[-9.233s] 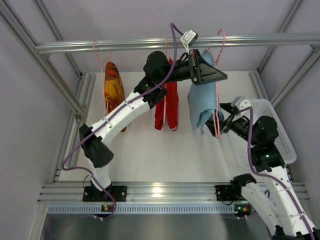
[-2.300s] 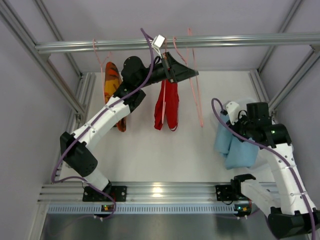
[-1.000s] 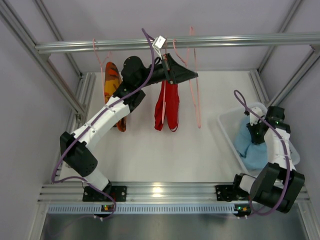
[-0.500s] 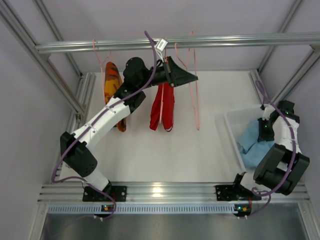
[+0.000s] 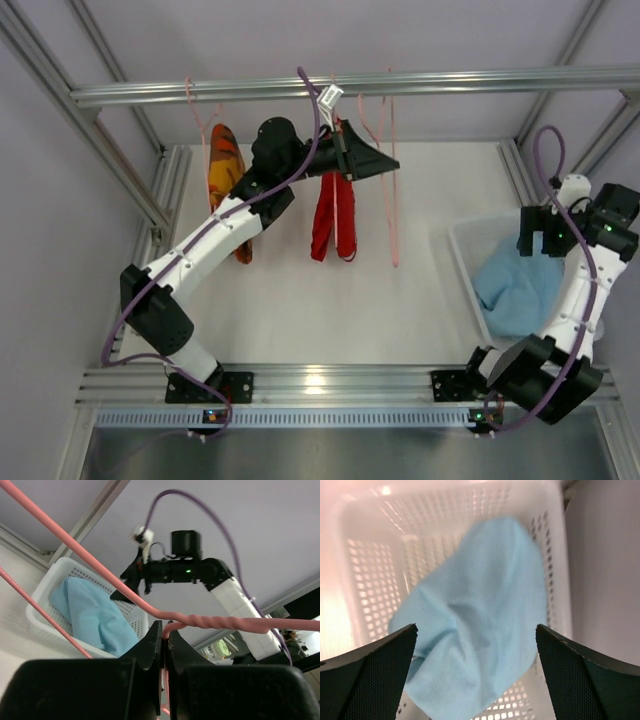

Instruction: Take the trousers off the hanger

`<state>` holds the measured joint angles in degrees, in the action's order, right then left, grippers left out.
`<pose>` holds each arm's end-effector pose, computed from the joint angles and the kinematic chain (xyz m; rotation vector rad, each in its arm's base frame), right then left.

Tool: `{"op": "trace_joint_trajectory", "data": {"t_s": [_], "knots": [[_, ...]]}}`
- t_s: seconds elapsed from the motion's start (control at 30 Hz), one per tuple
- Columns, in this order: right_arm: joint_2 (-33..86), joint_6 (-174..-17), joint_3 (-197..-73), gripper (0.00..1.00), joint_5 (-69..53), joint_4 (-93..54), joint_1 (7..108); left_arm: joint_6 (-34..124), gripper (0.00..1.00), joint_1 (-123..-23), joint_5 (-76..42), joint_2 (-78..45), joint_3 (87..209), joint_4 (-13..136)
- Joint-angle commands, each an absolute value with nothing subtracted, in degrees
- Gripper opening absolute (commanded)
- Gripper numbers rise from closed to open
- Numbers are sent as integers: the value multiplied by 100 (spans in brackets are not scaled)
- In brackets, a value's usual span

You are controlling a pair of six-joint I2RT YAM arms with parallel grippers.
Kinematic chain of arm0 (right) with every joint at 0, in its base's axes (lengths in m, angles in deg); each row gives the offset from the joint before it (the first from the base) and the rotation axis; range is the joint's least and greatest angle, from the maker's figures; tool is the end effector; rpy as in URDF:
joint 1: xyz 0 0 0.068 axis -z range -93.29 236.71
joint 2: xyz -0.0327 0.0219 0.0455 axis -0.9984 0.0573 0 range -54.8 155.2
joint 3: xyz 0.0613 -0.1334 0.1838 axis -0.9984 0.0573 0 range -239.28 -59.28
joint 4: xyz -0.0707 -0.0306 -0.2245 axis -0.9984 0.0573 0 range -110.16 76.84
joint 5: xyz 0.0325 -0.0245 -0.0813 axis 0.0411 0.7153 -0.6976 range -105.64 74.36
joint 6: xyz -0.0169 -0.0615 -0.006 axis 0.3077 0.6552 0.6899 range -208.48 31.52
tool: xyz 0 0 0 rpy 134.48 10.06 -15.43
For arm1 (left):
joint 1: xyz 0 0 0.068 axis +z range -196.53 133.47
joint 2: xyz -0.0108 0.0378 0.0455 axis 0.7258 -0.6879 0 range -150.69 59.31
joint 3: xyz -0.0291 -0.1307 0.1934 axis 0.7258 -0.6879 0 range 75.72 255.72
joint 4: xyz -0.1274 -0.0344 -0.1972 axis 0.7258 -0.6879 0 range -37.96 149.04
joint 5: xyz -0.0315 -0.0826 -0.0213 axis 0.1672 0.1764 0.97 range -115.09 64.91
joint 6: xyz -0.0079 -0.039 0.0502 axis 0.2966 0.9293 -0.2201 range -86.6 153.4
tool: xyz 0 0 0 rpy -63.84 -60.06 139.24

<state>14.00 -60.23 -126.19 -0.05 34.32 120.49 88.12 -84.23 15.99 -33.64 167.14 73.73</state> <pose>0.1962 -0.1151 0.2745 0.0172 2.5038 -0.0959 0.2652 -0.2464 0.4176 0.4809 1.5958 -1.7623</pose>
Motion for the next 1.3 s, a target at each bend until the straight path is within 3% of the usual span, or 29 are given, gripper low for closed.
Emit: {"op": "trace_joint_trajectory", "data": {"t_s": [0.0,0.1,0.2,0.33,0.43,0.47,0.57,0.73,0.97,1.27], "knots": [[553,-5255,-13397,99,1610,3933,12518,8317,0,-8617,1596,-3043,16695,7084],[94,-4377,-13916,98,3410,4810,12758,7825,0,-8854,1281,-3025,16739,6522],[-4,-3181,-14250,91,5191,6592,12662,7664,0,-9074,902,-3052,16836,6029],[-215,-3897,-14084,77,6211,6336,11635,7665,0,-9215,542,-3026,16836,5704],[-504,-5534,-13655,76,6635,5335,11476,7621,0,-9302,287,-3008,16836,5675],[-697,-6091,-13470,76,6766,4357,11284,7560,0,-9355,190,-3017,16871,5658],[-1110,-8281,-12671,74,6619,2178,10810,7637,0,-9478,-100,-3104,17011,5666],[-1454,-10750,-11694,72,6277,-27,9956,7778,0,-9540,-311,-3306,17223,5552],[-1007,-10869,-11667,73,5328,-469,8726,7858,0,-9610,-347,-3456,17346,5587],[-576,-10747,-11632,70,4703,-619,7969,7972,0,-9690,-382,-3526,17460,5719]]}}
